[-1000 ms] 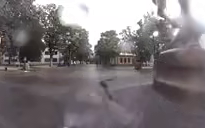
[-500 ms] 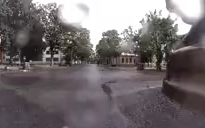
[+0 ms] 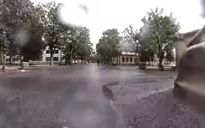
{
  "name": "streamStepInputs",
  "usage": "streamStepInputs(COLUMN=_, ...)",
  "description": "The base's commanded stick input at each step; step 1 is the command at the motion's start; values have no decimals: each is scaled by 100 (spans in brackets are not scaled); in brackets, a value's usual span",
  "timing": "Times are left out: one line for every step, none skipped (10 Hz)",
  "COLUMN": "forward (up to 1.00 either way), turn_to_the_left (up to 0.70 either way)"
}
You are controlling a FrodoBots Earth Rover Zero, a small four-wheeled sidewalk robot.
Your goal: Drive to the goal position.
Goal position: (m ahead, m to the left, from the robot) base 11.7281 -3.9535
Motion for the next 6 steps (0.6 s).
streamStepInputs(forward=85, turn_to_the_left=0)
streamStepInputs(forward=85, turn_to_the_left=0)
streamStepInputs(forward=85, turn_to_the_left=0)
streamStepInputs(forward=85, turn_to_the_left=0)
streamStepInputs(forward=85, turn_to_the_left=0)
streamStepInputs(forward=85, turn_to_the_left=0)
